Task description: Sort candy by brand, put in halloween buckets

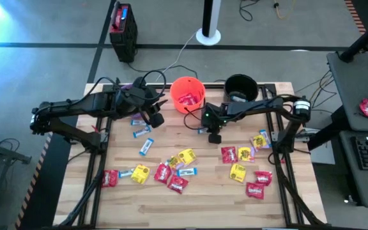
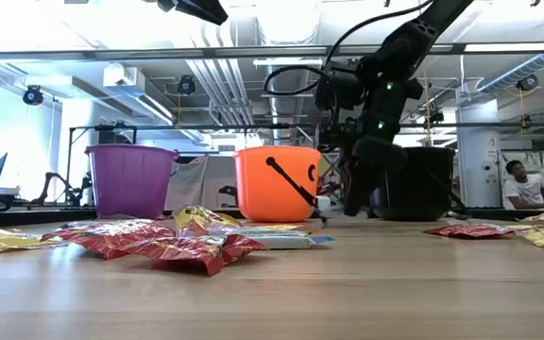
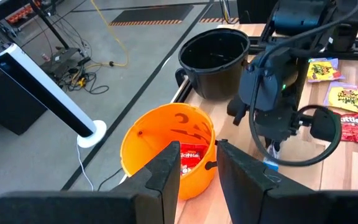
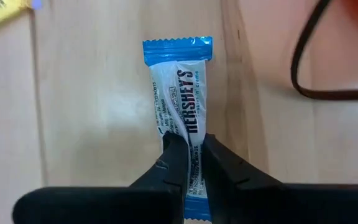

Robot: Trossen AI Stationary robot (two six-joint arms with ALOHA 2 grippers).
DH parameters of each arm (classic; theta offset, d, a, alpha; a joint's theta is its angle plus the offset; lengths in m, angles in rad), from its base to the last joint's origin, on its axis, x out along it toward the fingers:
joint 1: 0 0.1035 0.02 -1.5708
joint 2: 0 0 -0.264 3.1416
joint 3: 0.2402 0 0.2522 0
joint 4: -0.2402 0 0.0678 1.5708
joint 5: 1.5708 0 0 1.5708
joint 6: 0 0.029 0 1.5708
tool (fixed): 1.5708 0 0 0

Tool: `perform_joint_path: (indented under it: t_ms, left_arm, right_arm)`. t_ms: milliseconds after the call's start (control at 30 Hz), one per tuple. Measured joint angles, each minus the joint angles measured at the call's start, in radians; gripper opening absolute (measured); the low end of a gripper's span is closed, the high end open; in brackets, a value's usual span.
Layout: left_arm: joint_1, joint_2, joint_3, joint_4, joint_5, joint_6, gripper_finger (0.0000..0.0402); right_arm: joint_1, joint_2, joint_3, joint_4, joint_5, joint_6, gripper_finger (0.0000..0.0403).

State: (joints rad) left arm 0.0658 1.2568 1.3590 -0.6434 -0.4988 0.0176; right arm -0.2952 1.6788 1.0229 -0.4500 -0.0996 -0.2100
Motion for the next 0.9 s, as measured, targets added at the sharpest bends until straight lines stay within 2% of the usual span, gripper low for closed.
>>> perform_joint_path:
  t_ms: [333,600,733,900]
  left_arm:
    - [0.002,0.000,0.000,0.019,-0.014,0.029,0.0091]
    - [0.025,0.000,0.000,0.059,-0.010,0.059,0.0091]
    - [0.059,-0.001,0.000,0.123,0.083,0.107,0.0091]
    - [0.141,-0.001,0.000,0.193,0.249,0.153,0.0091]
  right_arm:
    - [0.000,-0.214,0.001,-0.026,-0.021,0.239,0.0026]
    - [-0.047,-0.388,0.003,0.003,0.195,0.638,0.0027]
    - [-0.135,-0.432,0.003,0.047,0.204,0.768,0.0027]
    - [-0.253,-0.442,0.003,0.080,0.149,0.787,0.0027]
